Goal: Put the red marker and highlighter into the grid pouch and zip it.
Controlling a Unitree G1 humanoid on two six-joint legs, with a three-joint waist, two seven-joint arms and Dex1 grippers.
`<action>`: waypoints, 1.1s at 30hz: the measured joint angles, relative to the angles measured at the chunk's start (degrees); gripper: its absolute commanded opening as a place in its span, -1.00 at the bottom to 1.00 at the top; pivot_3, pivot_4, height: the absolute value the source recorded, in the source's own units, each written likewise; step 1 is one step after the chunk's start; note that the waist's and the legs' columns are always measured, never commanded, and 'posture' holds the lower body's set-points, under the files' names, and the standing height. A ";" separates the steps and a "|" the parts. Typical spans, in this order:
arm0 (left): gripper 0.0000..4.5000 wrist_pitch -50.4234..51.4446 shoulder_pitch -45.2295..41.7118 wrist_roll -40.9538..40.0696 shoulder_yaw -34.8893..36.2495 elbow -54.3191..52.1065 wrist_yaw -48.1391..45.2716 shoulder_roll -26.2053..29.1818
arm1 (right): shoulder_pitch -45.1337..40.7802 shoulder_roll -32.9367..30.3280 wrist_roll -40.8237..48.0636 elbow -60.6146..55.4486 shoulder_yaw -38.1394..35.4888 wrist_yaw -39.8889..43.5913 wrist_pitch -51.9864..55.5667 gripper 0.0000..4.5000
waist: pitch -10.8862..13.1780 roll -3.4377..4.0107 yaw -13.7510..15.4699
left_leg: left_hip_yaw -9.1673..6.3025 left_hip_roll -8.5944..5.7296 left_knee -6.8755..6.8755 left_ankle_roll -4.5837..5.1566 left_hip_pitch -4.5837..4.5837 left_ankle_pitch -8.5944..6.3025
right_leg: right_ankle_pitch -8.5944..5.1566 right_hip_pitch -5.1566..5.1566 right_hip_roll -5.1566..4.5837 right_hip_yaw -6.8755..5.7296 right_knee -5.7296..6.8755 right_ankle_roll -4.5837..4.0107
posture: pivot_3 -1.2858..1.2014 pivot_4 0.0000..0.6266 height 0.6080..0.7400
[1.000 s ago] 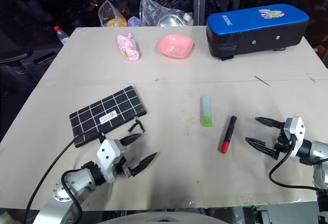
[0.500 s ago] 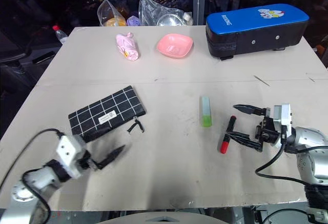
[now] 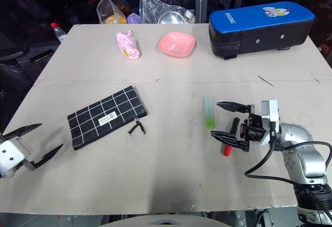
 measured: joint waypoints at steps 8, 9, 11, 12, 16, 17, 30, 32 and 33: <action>1.00 -15.14 -11.33 10.35 -8.97 10.41 3.45 5.08 | -0.68 0.41 0.69 -3.07 1.30 -2.08 1.83 0.97 | -0.09 0.21 0.85 | 0.12 -0.14 0.03 -0.20 0.02 -0.10 | 0.08 0.02 -0.22 -0.02 0.12 0.13 | 0.03 -0.52 0.91; 1.00 -16.53 -12.82 11.75 -10.06 11.12 4.68 5.09 | -0.64 0.41 0.69 -3.11 1.30 -2.17 1.85 0.97 | -0.12 0.29 1.34 | 0.15 -0.15 0.08 -0.20 0.02 -0.10 | 0.15 0.02 -0.23 -0.02 0.16 0.26 | 0.03 -0.52 0.91; 1.00 -18.72 -14.74 14.35 -11.60 11.49 7.18 5.07 | -0.60 0.38 0.70 -3.46 1.28 -2.35 1.85 0.97 | -0.13 0.30 1.92 | 0.18 -0.15 0.17 -0.20 0.01 -0.10 | 0.16 0.06 -0.27 -0.09 0.22 0.28 | 0.03 -0.52 0.91; 1.00 -19.63 -15.40 15.42 -12.17 11.51 8.43 4.95 | -0.54 0.36 0.70 -3.64 1.25 -2.45 1.86 0.97 | -0.13 0.30 2.02 | 0.18 -0.15 0.22 -0.20 0.01 -0.10 | 0.17 0.07 -0.27 -0.09 0.24 0.29 | 0.03 -0.52 0.91; 1.00 -23.74 -17.30 18.18 -15.15 9.47 13.94 2.68 | -0.18 0.06 0.92 -4.55 1.16 -2.75 1.98 0.97 | -0.16 0.25 1.72 | 0.24 -0.14 0.35 -0.19 -0.01 -0.10 | 0.19 0.08 -0.24 -0.05 0.28 0.34 | 0.03 -0.52 0.91; 1.00 -24.37 -17.37 18.58 -15.80 8.87 14.73 2.60 | -0.06 -0.12 0.98 -4.72 1.13 -2.78 2.05 0.97 | -0.18 0.22 1.49 | 0.24 -0.14 0.35 -0.14 -0.01 -0.07 | 0.19 0.08 -0.23 -0.05 0.28 0.35 | 0.03 -0.52 0.91; 1.00 -21.39 -19.82 24.74 -18.96 3.51 26.26 -2.44 | -0.59 -0.56 0.64 -3.50 0.99 -2.48 1.76 0.97 | -0.21 0.13 1.34 | 0.23 -0.13 0.63 0.04 -0.05 0.03 | 0.30 0.12 -0.09 -0.11 0.39 0.54 | 0.03 -0.52 0.91; 1.00 -19.79 -20.07 24.74 -19.44 2.06 27.09 -3.38 | -0.56 -0.57 0.50 -3.27 0.99 -2.41 1.61 0.97 | -0.25 0.05 1.15 | 0.23 -0.13 0.64 0.04 -0.04 0.03 | 0.31 0.12 -0.06 -0.09 0.40 0.55 | 0.03 -0.52 0.91; 1.00 -18.77 -20.53 24.75 -19.96 1.42 27.65 -3.90 | -0.56 -0.56 0.40 -3.18 1.00 -2.40 1.56 0.97 | -0.25 0.05 1.04 | 0.24 -0.12 0.64 0.04 -0.03 0.03 | 0.31 0.10 -0.04 -0.09 0.42 0.55 | 0.03 -0.52 0.91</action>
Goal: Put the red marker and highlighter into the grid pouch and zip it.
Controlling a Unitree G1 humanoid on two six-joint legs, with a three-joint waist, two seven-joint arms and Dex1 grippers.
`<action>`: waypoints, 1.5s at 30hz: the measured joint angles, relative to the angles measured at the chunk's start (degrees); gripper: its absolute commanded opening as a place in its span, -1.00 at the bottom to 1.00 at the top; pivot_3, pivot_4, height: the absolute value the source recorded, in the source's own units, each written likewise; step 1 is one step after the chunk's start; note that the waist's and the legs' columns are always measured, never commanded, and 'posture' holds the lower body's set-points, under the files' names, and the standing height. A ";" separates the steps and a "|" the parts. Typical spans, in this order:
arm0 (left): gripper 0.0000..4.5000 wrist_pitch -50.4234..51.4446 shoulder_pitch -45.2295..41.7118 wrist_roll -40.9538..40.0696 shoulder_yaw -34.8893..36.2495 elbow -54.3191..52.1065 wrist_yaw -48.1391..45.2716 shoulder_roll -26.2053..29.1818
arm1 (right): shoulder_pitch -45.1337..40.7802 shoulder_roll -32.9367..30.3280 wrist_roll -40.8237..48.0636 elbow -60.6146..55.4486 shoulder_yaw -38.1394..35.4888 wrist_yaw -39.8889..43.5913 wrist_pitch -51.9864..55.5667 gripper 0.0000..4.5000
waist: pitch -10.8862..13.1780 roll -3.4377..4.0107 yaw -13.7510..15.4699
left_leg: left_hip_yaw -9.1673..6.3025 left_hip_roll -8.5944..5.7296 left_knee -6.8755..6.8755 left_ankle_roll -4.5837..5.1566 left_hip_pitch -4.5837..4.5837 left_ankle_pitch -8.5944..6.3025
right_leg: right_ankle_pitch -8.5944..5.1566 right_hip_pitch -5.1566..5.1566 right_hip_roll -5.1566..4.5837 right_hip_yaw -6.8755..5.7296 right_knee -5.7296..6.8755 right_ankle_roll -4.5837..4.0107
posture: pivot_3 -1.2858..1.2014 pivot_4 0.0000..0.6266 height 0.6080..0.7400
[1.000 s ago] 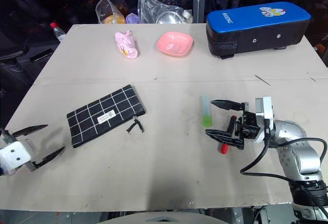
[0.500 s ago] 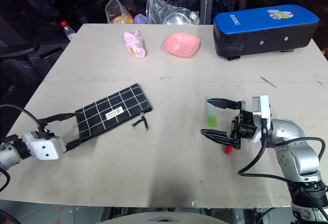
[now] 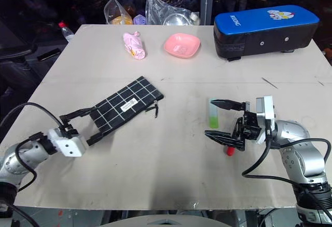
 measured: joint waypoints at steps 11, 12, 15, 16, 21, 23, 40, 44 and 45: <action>-0.63 4.58 -1.22 4.81 -3.77 -3.47 5.16 -1.42 | 0.74 0.04 -0.85 0.30 0.00 0.00 -1.31 1.00 | 0.00 0.00 -1.15 | 0.00 0.02 -0.01 0.00 0.01 0.00 | 0.00 0.00 0.06 0.03 0.09 0.00 | 0.03 -0.52 0.91; -0.80 4.63 -1.66 5.02 -3.75 -3.67 5.83 -1.32 | 0.90 0.04 -0.89 0.31 -0.01 -0.01 -1.39 1.00 | 0.00 0.00 -1.14 | 0.00 0.02 -0.01 0.00 0.03 0.00 | 0.00 0.00 0.05 0.03 0.10 0.00 | 0.03 -0.52 0.91; -0.80 4.90 -2.19 6.08 -4.09 -3.85 7.21 -1.24 | 1.02 0.24 -1.03 0.32 0.00 -0.02 -1.59 1.00 | -0.01 0.03 -1.02 | 0.00 0.01 0.00 0.00 0.05 0.00 | 0.00 0.00 0.03 0.03 0.11 0.00 | 0.03 -0.52 0.91; -0.80 5.04 -2.23 6.45 -4.45 -3.85 7.69 -1.23 | 1.14 0.29 -1.12 0.32 0.00 -0.02 -1.68 1.00 | -0.01 0.03 -1.00 | -0.01 0.01 0.02 0.00 0.05 0.00 | 0.00 0.01 0.03 0.03 0.11 0.00 | 0.03 -0.52 0.91; -0.80 5.73 -2.72 7.34 -5.25 -3.83 9.62 -1.09 | 1.14 0.55 -1.45 0.56 0.00 -0.11 -2.32 1.00 | -0.01 0.04 -0.79 | -0.02 0.00 0.09 -0.01 0.06 0.00 | 0.00 0.01 0.02 0.03 0.22 0.00 | 0.03 -0.52 0.91; -0.80 5.93 -2.80 7.45 -5.58 -3.81 10.08 -0.95 | 1.14 0.57 -1.56 0.69 0.00 -0.11 -2.44 1.00 | -0.01 0.04 -0.76 | -0.02 0.00 0.11 -0.01 0.06 0.00 | 0.00 0.01 0.01 0.03 0.24 0.00 | 0.03 -0.52 0.91; -0.57 7.77 -5.28 4.65 -8.80 -2.49 8.87 -1.01 | 1.03 1.25 -2.16 2.52 0.16 0.00 -3.76 1.00 | -0.02 0.06 0.27 | 0.02 -0.02 0.30 -0.02 0.09 0.01 | 0.00 -0.01 0.00 0.00 0.54 0.00 | 0.03 -0.52 0.91; 0.11 8.16 -5.68 4.54 -10.19 -2.10 8.65 -1.78 | 1.11 1.28 -2.31 2.52 0.16 -0.01 -4.03 1.00 | -0.01 0.02 0.04 | 0.08 -0.02 0.30 -0.01 0.07 0.01 | 0.00 -0.02 0.04 0.02 0.55 0.00 | 0.03 -0.52 0.91; 0.26 8.19 -5.82 4.58 -10.25 -2.10 8.69 -1.82 | 1.11 1.28 -2.37 2.52 0.16 -0.02 -4.05 1.00 | -0.01 0.02 -0.02 | 0.08 -0.02 0.30 -0.01 0.07 0.01 | 0.00 -0.03 0.04 0.02 0.55 0.00 | 0.03 -0.52 0.91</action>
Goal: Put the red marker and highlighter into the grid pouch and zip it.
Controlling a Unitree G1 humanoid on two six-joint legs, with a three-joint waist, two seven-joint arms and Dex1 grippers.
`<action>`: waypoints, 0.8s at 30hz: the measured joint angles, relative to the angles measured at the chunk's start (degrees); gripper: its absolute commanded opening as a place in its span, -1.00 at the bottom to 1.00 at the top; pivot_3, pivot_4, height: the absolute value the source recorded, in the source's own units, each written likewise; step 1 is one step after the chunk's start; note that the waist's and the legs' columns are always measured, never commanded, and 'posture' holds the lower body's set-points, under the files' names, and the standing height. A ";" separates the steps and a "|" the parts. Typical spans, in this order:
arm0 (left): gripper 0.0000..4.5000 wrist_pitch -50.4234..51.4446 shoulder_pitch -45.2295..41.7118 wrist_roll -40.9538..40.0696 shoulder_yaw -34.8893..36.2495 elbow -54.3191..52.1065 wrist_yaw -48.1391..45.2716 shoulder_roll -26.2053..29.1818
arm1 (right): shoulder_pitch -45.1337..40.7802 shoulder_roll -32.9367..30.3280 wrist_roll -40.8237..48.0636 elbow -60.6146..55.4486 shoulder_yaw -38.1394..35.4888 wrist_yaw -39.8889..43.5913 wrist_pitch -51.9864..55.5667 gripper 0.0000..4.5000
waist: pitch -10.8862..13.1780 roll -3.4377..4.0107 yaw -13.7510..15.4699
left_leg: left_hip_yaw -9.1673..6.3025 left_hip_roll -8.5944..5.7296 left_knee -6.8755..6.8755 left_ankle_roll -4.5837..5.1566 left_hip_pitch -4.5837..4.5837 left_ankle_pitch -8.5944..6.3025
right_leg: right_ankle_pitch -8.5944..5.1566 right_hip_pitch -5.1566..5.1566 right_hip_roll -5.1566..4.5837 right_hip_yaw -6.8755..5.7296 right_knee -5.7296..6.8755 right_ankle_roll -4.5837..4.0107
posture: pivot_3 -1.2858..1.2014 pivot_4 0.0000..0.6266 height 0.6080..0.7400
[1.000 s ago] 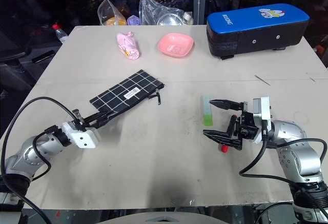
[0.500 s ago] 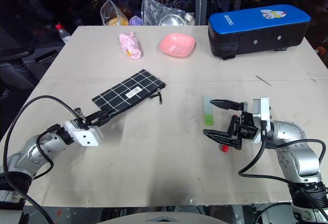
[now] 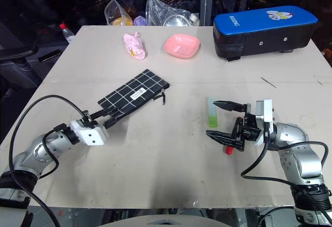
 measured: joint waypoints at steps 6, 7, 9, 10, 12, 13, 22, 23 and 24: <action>0.26 0.38 -2.00 1.24 -0.13 -0.02 1.41 -0.77 | 0.17 0.05 -0.30 0.00 0.00 -0.13 -0.20 1.00 | 0.00 0.00 -0.21 | 0.02 0.00 0.00 0.00 0.00 0.00 | 0.00 -0.01 0.03 -0.01 0.02 0.00 | 0.03 -0.52 0.91; 0.26 0.49 -2.08 1.32 -0.13 -0.08 1.72 -0.88 | 0.31 0.06 -0.38 0.00 0.00 -0.14 -0.23 1.00 | 0.00 0.00 -0.28 | 0.02 0.00 0.00 0.00 0.00 0.00 | 0.00 -0.01 0.03 -0.01 0.02 0.00 | 0.03 -0.52 0.91; 0.26 1.10 -2.42 1.98 -0.13 -0.09 2.80 -1.39 | 0.64 0.06 -0.63 0.00 0.00 -0.20 -0.48 1.00 | 0.00 0.00 -0.51 | 0.01 0.01 0.00 0.00 0.01 0.00 | 0.00 -0.01 0.04 0.00 0.05 0.00 | 0.03 -0.52 0.91; 0.26 1.22 -2.56 2.10 -0.13 -0.09 2.91 -1.56 | 0.64 0.08 -0.65 0.00 0.00 -0.21 -0.55 1.00 | 0.00 0.00 -0.57 | 0.01 0.00 0.00 0.00 0.01 0.00 | 0.00 -0.01 0.05 -0.01 0.07 0.00 | 0.03 -0.52 0.91; 0.26 2.00 -3.44 2.46 -0.30 -0.09 3.74 -2.39 | 0.64 0.25 -0.74 0.00 0.00 -0.32 -0.73 1.00 | 0.00 -0.01 -0.69 | 0.01 0.01 0.00 0.00 0.01 0.00 | 0.00 -0.01 0.07 -0.01 0.09 0.00 | 0.03 -0.52 0.91; 0.26 2.37 -3.81 2.70 -0.39 -0.09 4.05 -2.69 | 0.64 0.37 -0.76 0.00 0.00 -0.38 -0.74 1.00 | 0.00 -0.01 -0.79 | 0.01 0.01 0.00 0.00 0.01 0.00 | 0.00 -0.01 0.10 -0.01 0.10 0.00 | 0.03 -0.52 0.91; -0.99 2.66 -5.13 3.08 -1.83 -0.13 5.84 -3.06 | 0.68 0.41 -0.89 -0.01 -0.04 -1.27 -0.79 1.00 | -0.02 0.03 -1.08 | 0.05 0.01 0.00 0.00 0.07 0.00 | 0.00 -0.05 0.08 0.05 0.24 0.00 | 0.03 -0.52 0.91; -0.99 2.66 -5.01 3.17 -1.91 -0.09 5.84 -2.97 | 0.69 0.41 -0.89 -0.01 -0.05 -1.30 -0.80 1.00 | -0.02 0.02 -1.09 | 0.05 0.01 0.00 0.00 0.06 0.00 | 0.00 -0.05 0.09 0.05 0.24 0.00 | 0.03 -0.52 0.91; -0.99 2.65 -4.93 3.16 -1.92 -0.09 5.95 -3.02 | 0.73 0.41 -0.89 -0.01 -0.05 -1.31 -0.80 1.00 | -0.02 0.02 -1.09 | 0.05 0.01 0.01 0.00 0.06 0.00 | 0.00 -0.05 0.09 0.05 0.23 0.00 | 0.03 -0.52 0.91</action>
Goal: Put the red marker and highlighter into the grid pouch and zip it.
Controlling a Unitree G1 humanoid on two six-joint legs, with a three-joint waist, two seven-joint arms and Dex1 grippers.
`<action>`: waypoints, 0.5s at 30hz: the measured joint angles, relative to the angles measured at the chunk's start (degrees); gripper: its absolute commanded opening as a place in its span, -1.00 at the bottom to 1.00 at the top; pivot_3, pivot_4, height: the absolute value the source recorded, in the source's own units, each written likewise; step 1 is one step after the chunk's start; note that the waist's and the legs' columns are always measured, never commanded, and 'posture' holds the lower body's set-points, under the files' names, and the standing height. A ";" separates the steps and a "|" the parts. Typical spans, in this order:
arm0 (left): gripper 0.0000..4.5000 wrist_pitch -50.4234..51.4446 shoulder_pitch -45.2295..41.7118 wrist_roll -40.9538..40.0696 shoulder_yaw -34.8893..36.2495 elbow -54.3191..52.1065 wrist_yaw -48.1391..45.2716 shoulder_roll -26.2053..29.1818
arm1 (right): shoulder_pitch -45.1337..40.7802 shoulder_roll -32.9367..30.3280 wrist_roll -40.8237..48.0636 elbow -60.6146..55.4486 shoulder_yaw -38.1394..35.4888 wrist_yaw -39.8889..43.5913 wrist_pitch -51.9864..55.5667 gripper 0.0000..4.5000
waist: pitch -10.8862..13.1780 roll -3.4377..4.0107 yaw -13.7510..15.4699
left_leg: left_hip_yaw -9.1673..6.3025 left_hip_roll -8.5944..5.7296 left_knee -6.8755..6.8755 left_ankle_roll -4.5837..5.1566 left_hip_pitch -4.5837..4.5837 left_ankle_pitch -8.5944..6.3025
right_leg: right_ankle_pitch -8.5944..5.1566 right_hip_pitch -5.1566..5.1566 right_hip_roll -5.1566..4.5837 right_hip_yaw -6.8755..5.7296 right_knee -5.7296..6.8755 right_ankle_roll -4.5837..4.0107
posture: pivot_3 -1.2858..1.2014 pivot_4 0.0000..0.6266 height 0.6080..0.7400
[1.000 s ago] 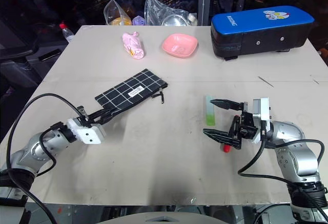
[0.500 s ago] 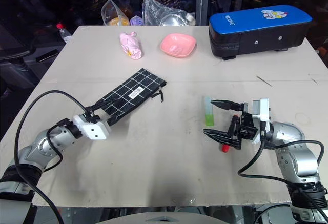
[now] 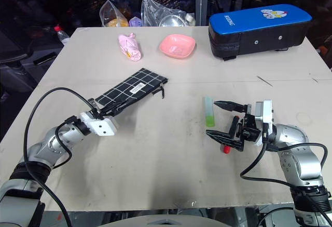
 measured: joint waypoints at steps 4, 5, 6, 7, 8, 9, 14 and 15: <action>-0.99 -0.18 0.75 -1.44 0.11 0.00 0.11 0.21 | 0.12 -0.01 -0.12 0.00 -0.02 -0.37 -0.05 1.00 | 0.00 0.00 -0.05 | 0.00 0.00 0.00 0.00 0.00 0.00 | 0.00 -0.01 -0.01 0.01 0.00 0.00 | 0.03 -0.52 0.91; -0.99 -0.08 1.16 -3.01 0.13 -0.14 -0.77 0.20 | 0.15 -0.01 -0.24 0.00 -0.02 -0.62 -0.05 1.00 | 0.00 -0.01 -0.06 | 0.00 0.00 0.00 0.00 0.00 0.00 | 0.00 -0.01 -0.02 0.01 0.00 0.00 | 0.03 -0.52 0.91; -0.99 0.22 1.72 -4.67 0.13 -0.64 -1.75 0.15 | 0.19 -0.01 -0.33 0.00 -0.03 -0.92 -0.05 1.00 | 0.00 -0.01 -0.08 | 0.00 0.01 0.00 0.00 0.00 0.00 | 0.00 -0.01 -0.04 0.01 0.00 0.00 | 0.03 -0.52 0.91; -0.99 0.56 1.99 -5.88 0.11 -1.03 -2.57 0.01 | 0.20 -0.01 -0.42 0.00 -0.03 -1.10 -0.05 1.00 | 0.00 -0.01 -0.07 | 0.00 0.01 0.00 0.00 -0.01 0.00 | 0.00 -0.01 -0.05 0.01 0.00 0.00 | 0.03 -0.52 0.91; -0.99 2.43 2.84 -9.99 0.02 -3.12 -5.20 -0.41 | 0.11 0.06 -0.44 -0.06 -0.04 -2.06 0.14 1.00 | 0.00 -0.01 -0.08 | -0.01 0.02 0.00 0.00 -0.03 0.00 | 0.00 -0.02 -0.07 0.02 0.00 0.00 | 0.03 -0.52 0.91; -0.99 4.17 3.26 -13.33 -0.10 -5.18 -7.34 -1.02 | -0.13 0.18 -0.44 -0.06 -0.12 -2.98 0.40 1.00 | 0.00 -0.01 -0.04 | -0.02 0.01 0.01 0.00 -0.03 0.00 | 0.00 -0.02 -0.11 0.05 0.00 0.00 | 0.03 -0.52 0.91; -0.99 17.77 3.35 -29.75 -0.11 -19.89 -17.60 -3.85 | -4.04 1.04 -2.17 -2.55 0.50 -10.09 3.48 1.00 | 0.01 -0.03 -0.06 | -0.11 -0.01 0.07 -0.01 -0.08 0.00 | 0.00 -0.01 -0.17 0.10 0.00 -0.01 | 0.03 -0.52 0.91; -0.99 20.07 3.06 -31.86 -0.10 -22.46 -19.07 -4.51 | -4.97 1.36 -3.26 -2.89 0.94 -12.20 4.32 1.00 | 0.01 -0.03 -0.08 | -0.11 -0.01 0.07 -0.01 -0.08 0.00 | 0.00 -0.01 -0.15 0.10 0.00 -0.02 | 0.03 -0.52 0.91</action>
